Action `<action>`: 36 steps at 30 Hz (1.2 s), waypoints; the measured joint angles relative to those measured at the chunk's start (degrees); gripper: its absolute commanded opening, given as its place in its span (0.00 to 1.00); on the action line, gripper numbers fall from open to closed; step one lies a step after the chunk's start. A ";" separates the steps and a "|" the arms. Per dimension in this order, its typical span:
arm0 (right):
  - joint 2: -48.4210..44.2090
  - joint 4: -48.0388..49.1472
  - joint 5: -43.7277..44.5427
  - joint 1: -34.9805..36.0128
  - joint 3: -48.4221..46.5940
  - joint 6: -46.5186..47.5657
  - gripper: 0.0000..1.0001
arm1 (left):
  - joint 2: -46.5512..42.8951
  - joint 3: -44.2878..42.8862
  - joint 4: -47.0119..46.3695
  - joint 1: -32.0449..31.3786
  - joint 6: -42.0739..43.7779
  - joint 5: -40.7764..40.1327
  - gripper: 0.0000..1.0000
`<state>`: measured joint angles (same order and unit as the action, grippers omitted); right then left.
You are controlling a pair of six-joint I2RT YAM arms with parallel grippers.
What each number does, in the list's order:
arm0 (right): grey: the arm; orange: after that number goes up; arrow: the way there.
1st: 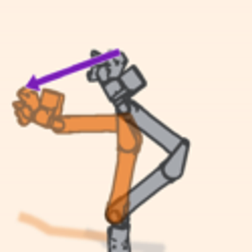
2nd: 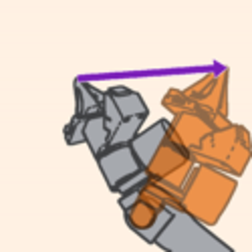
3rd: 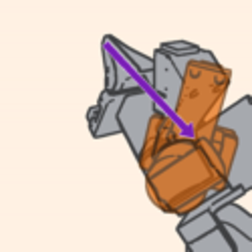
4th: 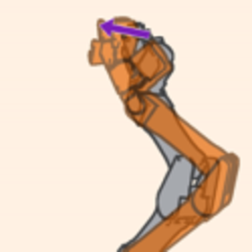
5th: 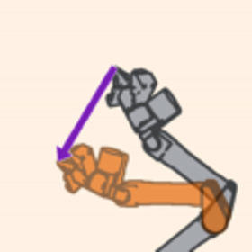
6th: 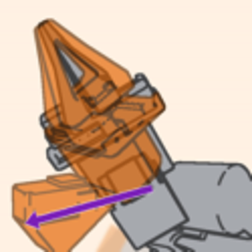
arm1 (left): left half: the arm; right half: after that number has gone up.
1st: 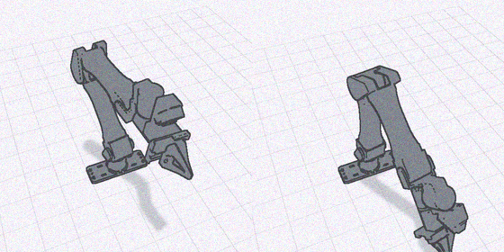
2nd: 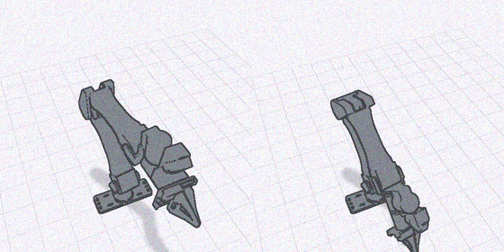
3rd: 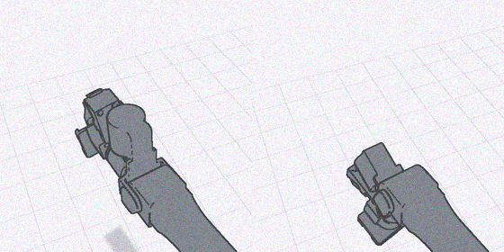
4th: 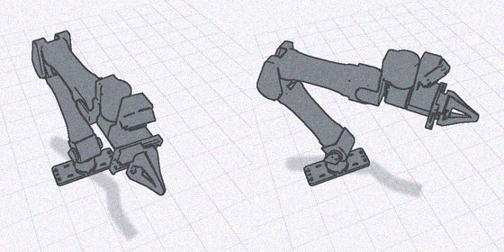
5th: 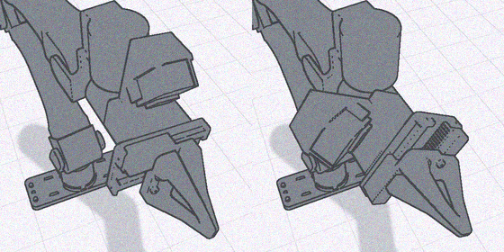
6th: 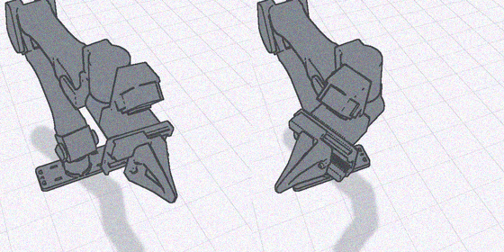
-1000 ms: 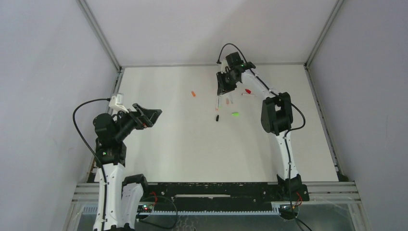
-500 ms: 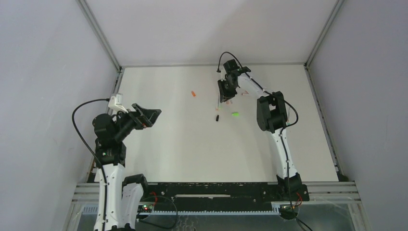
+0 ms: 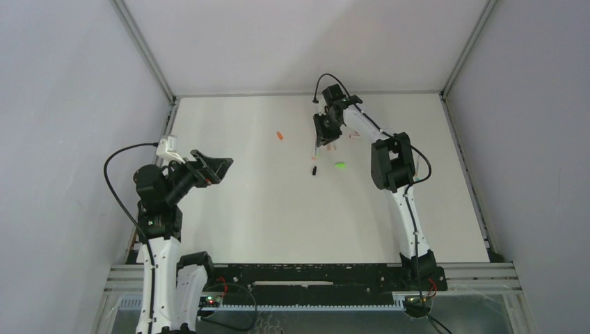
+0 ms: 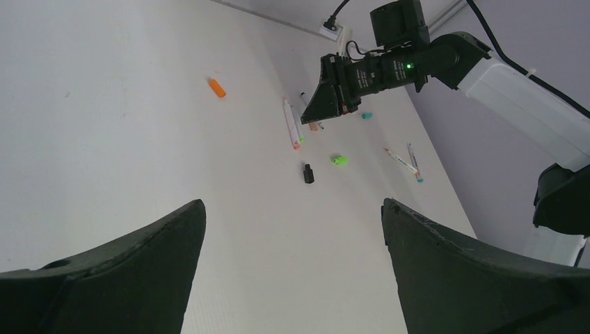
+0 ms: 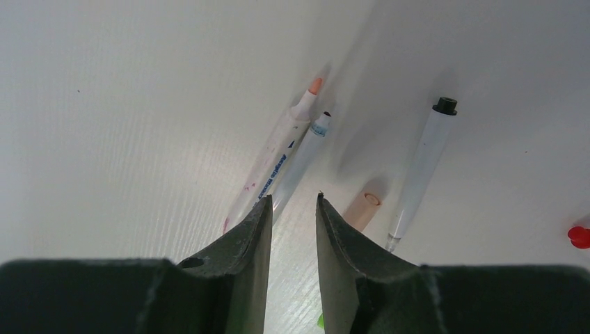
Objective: Insert the pens into the pen caps
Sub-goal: Move the pen cap to the center of the board, then pick up the pen from the center of the board.
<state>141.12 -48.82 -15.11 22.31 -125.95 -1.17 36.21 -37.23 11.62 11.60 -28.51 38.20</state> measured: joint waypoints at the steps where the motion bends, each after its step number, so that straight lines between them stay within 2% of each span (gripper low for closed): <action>1: 0.02 -0.04 0.00 0.02 0.00 -0.02 0.36 | -0.09 0.00 0.00 0.02 0.00 -0.02 1.00; 10: 0.74 -0.04 0.28 0.79 0.00 -0.07 0.35 | -0.28 0.00 0.00 0.07 0.00 0.00 1.00; 22: 1.16 -0.68 3.65 1.31 0.00 -0.02 0.27 | -0.66 0.00 0.00 0.07 0.00 0.00 1.00; 30: 1.18 -1.95 4.74 1.40 0.11 0.02 0.17 | -0.76 0.00 0.00 0.09 0.00 0.00 1.00; 36: -0.20 -1.22 4.72 1.40 2.82 0.04 0.06 | -0.85 0.00 0.02 0.09 0.00 0.00 1.00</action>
<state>140.92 -50.04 -10.39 23.70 -123.13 -1.13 35.35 -37.23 11.64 11.68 -28.51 38.20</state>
